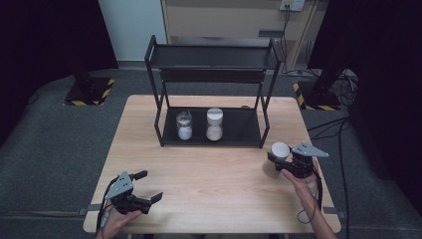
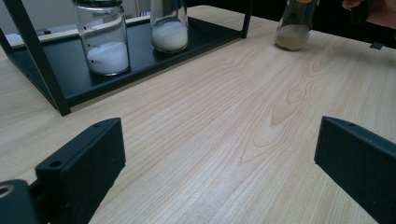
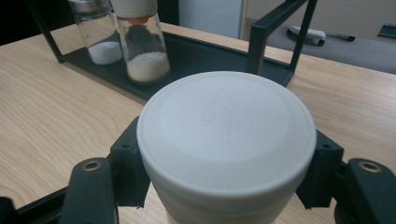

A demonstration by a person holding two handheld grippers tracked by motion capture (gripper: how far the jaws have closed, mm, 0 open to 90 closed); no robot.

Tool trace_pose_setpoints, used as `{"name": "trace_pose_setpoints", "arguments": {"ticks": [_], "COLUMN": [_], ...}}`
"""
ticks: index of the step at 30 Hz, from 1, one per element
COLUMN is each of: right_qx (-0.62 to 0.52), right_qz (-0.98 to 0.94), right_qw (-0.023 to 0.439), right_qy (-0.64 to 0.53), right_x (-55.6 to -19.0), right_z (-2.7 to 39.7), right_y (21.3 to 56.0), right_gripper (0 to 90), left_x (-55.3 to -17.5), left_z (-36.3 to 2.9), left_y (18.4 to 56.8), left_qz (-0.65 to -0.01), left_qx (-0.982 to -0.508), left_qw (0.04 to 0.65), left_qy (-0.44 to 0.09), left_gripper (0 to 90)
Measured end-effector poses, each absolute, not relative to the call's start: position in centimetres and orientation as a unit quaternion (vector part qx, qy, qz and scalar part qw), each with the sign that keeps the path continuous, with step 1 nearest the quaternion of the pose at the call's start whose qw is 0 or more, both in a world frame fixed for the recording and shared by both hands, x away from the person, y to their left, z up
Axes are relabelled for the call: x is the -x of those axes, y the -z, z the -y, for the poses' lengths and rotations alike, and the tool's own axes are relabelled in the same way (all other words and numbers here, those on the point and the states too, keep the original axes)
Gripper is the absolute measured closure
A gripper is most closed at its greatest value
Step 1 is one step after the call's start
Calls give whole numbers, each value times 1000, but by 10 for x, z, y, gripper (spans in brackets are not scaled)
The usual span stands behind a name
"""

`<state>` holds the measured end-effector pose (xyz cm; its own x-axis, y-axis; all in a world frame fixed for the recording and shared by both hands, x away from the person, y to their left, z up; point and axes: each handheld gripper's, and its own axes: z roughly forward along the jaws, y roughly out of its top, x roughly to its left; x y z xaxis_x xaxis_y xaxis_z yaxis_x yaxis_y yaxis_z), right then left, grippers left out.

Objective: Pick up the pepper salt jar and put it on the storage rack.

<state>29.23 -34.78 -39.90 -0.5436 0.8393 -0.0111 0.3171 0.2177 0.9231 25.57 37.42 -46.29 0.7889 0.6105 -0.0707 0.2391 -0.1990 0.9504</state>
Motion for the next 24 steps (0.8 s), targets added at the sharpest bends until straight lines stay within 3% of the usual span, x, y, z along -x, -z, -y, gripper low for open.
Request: {"name": "trace_pose_setpoints", "arguments": {"ticks": [24], "right_qx": [-334], "right_qz": [-762], "right_qw": [237], "right_qy": [-502], "right_x": [-313], "right_z": [315], "right_y": [371], "right_gripper": [335], "left_x": [-255], "left_z": [-374], "left_y": [463], "left_qz": [-280], "left_qx": [-757], "left_qw": [567], "left_qy": [-164], "left_gripper": [10]}}
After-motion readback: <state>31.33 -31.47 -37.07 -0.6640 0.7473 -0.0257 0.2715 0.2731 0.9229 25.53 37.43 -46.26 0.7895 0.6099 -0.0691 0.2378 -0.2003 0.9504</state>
